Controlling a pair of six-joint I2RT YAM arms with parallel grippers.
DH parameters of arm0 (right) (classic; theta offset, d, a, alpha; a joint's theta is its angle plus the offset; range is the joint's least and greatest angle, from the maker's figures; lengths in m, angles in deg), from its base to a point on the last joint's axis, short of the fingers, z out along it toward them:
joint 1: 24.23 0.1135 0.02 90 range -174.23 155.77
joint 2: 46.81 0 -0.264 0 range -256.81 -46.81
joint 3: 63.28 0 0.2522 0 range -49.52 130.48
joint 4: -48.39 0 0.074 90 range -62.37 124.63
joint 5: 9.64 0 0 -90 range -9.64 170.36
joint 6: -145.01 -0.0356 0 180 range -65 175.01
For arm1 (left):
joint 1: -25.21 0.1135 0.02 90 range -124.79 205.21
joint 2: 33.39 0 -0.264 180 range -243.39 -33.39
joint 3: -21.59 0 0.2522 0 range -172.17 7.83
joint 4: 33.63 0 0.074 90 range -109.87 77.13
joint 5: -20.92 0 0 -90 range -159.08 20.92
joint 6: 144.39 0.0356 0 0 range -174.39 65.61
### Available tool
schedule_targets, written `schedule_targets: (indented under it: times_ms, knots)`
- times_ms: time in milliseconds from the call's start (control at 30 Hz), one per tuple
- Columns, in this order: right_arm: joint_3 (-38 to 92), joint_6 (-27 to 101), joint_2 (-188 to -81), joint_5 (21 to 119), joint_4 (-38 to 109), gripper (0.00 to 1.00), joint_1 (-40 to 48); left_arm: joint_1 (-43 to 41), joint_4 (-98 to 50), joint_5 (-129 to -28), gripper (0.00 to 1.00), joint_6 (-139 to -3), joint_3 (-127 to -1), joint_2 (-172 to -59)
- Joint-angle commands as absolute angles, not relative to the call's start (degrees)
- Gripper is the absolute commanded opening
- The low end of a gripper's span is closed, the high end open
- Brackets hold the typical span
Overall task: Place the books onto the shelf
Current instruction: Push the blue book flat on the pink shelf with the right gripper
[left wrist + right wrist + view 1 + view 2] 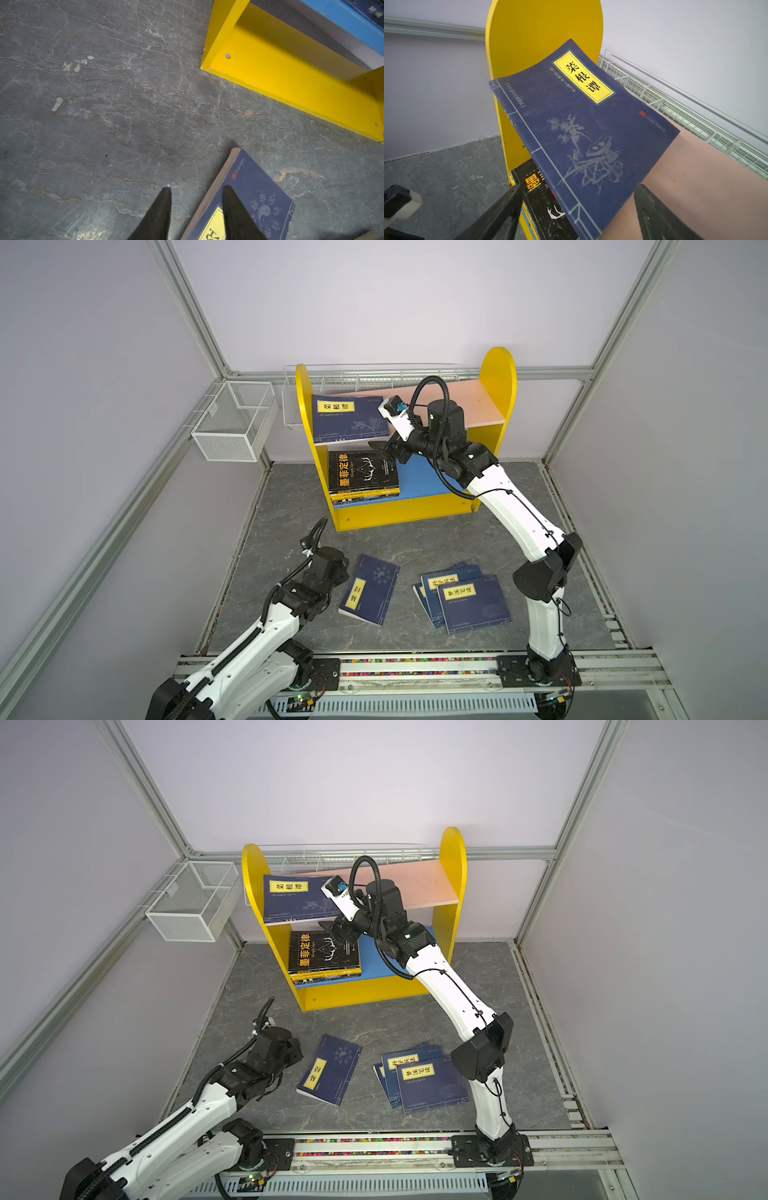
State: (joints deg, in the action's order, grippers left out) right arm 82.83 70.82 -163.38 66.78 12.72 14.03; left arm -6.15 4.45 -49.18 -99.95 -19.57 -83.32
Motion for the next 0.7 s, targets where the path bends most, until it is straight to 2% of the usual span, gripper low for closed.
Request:
schedule_targets:
  times_ms: [0, 667]
  knots:
    - [81.4, 68.7, -161.4, 64.5, 13.9, 0.86, 13.4, -6.0, 4.6, -49.0, 0.41, -99.5, -20.7, -82.9]
    - [83.6, 65.2, -166.6, 67.9, 16.2, 0.82, 14.4, -6.0, 5.7, -48.6, 0.41, -99.9, -21.3, -83.0]
